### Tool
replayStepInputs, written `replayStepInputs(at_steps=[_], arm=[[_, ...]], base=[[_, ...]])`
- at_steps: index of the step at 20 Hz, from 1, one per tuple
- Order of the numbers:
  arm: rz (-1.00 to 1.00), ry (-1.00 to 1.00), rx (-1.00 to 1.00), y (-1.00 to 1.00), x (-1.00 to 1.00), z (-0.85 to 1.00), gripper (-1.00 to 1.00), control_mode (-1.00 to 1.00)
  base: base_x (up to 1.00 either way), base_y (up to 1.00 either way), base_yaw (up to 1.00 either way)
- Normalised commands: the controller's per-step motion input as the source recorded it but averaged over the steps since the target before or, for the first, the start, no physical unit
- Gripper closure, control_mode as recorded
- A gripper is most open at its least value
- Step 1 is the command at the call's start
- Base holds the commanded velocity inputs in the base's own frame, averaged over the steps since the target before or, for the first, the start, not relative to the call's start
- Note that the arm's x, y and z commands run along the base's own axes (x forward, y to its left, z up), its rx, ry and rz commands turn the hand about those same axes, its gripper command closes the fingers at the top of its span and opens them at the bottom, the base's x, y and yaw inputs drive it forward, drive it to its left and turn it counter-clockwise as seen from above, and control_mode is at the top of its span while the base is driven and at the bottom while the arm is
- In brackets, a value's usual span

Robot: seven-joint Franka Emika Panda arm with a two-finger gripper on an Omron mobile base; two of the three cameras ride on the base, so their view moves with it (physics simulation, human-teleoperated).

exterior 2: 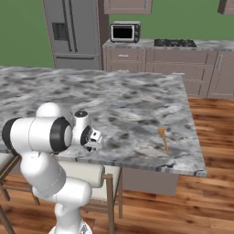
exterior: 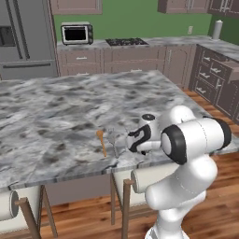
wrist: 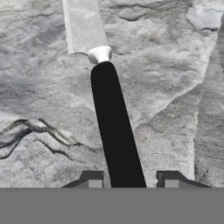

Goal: Pick up the metallic utensils from the counter and place them in the open drawer. Make sure not to pick up any wooden utensils.

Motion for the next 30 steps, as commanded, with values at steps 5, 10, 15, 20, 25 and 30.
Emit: replayStepInputs(at_steps=[5,10,15,20,25,30], arm=[[0.0,-0.03,0.0,0.32,-0.01,-0.11,1.0,-1.0],[0.0,0.03,-0.01,0.04,-0.17,-0.07,1.0,-1.0],[0.0,-0.03,0.01,-0.32,-0.42,0.2,1.0,-1.0],[0.0,-0.19,0.01,-0.3,-0.42,0.81,1.0,-1.0],[0.0,-0.13,0.01,-0.43,-0.59,0.91,1.0,-1.0],[0.0,-0.07,0.01,-0.37,-0.96,0.66,1.0,-1.0]], base=[[0.0,0.0,0.0],[0.0,0.0,0.0],[0.0,0.0,0.0],[0.0,0.0,0.0],[0.0,0.0,0.0],[0.0,0.0,0.0]])
